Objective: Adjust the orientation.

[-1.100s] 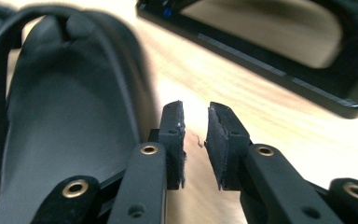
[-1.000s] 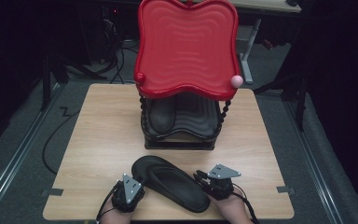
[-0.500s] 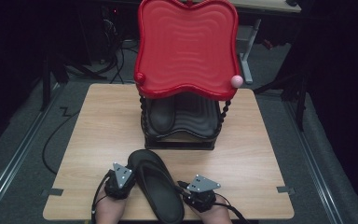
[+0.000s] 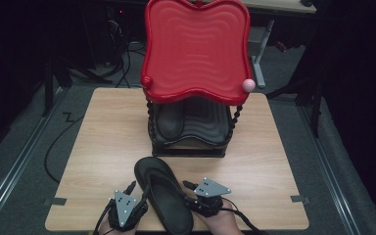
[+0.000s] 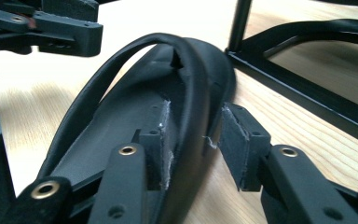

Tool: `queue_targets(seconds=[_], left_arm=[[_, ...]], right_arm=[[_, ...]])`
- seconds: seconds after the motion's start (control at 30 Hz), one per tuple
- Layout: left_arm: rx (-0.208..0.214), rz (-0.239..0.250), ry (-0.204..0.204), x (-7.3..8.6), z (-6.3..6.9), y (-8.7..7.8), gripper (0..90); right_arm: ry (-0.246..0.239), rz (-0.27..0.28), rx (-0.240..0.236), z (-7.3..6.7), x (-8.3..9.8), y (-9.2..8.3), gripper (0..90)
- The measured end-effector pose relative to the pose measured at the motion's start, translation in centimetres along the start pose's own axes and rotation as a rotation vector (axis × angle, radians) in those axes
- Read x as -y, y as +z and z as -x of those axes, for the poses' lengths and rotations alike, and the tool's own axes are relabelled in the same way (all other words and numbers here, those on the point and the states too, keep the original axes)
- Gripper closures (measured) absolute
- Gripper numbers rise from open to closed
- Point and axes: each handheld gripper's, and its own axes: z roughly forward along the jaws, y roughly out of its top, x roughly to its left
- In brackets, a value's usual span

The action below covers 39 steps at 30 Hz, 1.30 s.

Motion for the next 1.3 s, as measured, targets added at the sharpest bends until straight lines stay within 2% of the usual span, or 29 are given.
queue_targets(seconds=[0.1,0.23,0.3,0.4,0.5,0.7,0.77,0.87,1.0,1.1,1.17,1.3], left_arm=[[0.04,-0.031,-0.018,0.2,0.7,0.3,46.6],[0.06,-0.072,-0.032,0.6,1.4,1.0,44.1],[0.084,-0.101,-0.075,1.0,1.5,1.4,43.3],[0.093,-0.099,-0.098,1.1,1.4,1.5,43.2],[0.12,-0.111,-0.157,1.3,1.0,1.4,43.5],[0.14,-0.112,-0.16,1.3,0.8,1.6,43.4],[0.154,-0.115,-0.169,1.2,0.8,1.7,43.9],[0.16,-0.121,-0.164,1.2,1.0,1.7,45.1],[0.162,-0.115,-0.158,0.9,1.1,1.6,50.6],[0.151,-0.076,-0.123,0.6,1.3,1.2,53.2],[0.133,-0.025,-0.082,0.2,1.6,0.7,55.0],[0.121,0.032,-0.041,-0.2,2.2,-0.1,56.4]], right_arm=[[-0.008,-0.013,-0.007,-0.3,0.0,0.6,61.8],[0.002,-0.045,-0.009,-0.2,0.2,1.6,61.5],[0.014,-0.062,-0.008,0.0,0.4,2.0,61.5],[0.036,-0.078,-0.014,0.3,0.6,2.3,61.2],[0.055,-0.08,-0.028,0.5,0.7,2.5,60.9],[0.058,-0.087,-0.034,0.5,0.8,2.7,63.3],[0.061,-0.092,-0.037,0.5,0.7,2.6,67.0],[0.05,-0.088,-0.028,0.4,0.5,2.4,72.6],[0.066,-0.085,-0.03,0.5,0.6,2.2,73.5],[0.062,-0.06,-0.019,0.4,0.3,1.7,73.4],[0.049,-0.036,-0.009,0.1,0.1,1.2,73.3],[0.025,0.013,0.014,-0.4,-0.3,0.2,73.2]])
